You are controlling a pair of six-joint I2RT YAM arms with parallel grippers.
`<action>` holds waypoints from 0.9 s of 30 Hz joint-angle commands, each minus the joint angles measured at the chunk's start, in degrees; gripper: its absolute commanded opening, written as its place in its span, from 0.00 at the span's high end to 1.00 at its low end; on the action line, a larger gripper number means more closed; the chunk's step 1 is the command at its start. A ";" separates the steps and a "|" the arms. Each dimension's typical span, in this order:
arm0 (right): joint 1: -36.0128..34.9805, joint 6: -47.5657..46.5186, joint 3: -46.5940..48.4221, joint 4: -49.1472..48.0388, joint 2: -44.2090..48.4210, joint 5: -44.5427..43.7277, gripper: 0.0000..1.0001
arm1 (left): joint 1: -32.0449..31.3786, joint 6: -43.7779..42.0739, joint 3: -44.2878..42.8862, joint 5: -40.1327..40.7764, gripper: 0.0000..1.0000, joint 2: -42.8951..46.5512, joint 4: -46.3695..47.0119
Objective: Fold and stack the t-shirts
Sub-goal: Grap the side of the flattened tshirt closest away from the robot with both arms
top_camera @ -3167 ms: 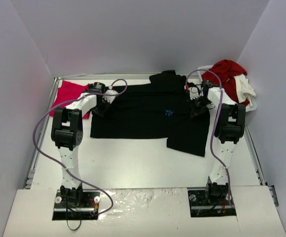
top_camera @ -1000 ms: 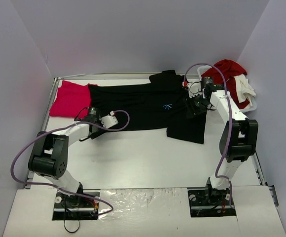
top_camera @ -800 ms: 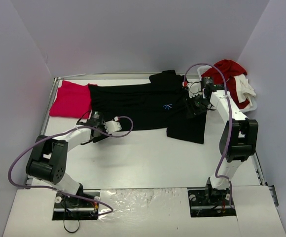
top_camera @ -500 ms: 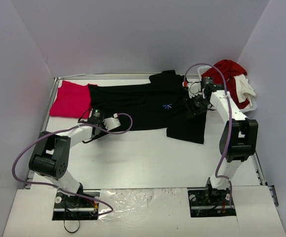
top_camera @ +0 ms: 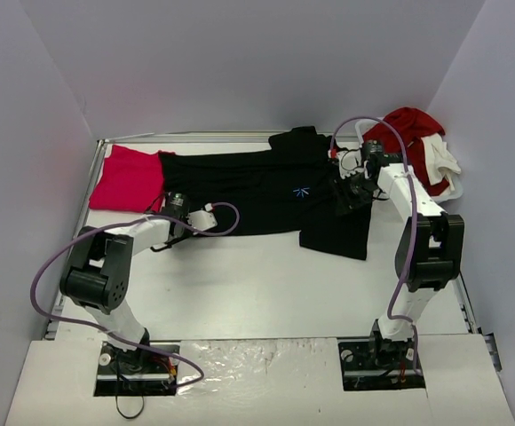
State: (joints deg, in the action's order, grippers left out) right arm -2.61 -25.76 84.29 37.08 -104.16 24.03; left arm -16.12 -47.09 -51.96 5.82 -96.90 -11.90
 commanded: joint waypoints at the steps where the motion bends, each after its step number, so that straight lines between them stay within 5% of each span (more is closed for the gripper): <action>1: 0.24 -0.87 -1.14 1.68 1.94 0.05 0.57 | 0.30 1.65 -0.77 -3.79 0.98 1.97 -9.71; 10: -0.64 -16.56 -9.66 9.23 12.03 1.37 0.49 | 5.13 11.57 -13.51 -29.28 0.98 14.54 -32.39; 17: -1.26 -30.47 -19.42 12.93 18.11 -8.90 0.48 | 8.38 14.74 -15.01 -27.27 0.97 14.73 -32.92; 27: -1.25 -33.22 -24.44 4.59 13.38 -18.49 0.37 | 9.79 18.26 -16.50 -28.06 0.98 11.21 -31.87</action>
State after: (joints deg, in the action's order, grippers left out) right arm -3.75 -57.23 60.53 44.40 -88.92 10.20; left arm -6.63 -30.65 -66.02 -21.06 -86.19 -42.24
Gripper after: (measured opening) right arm 0.613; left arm 0.030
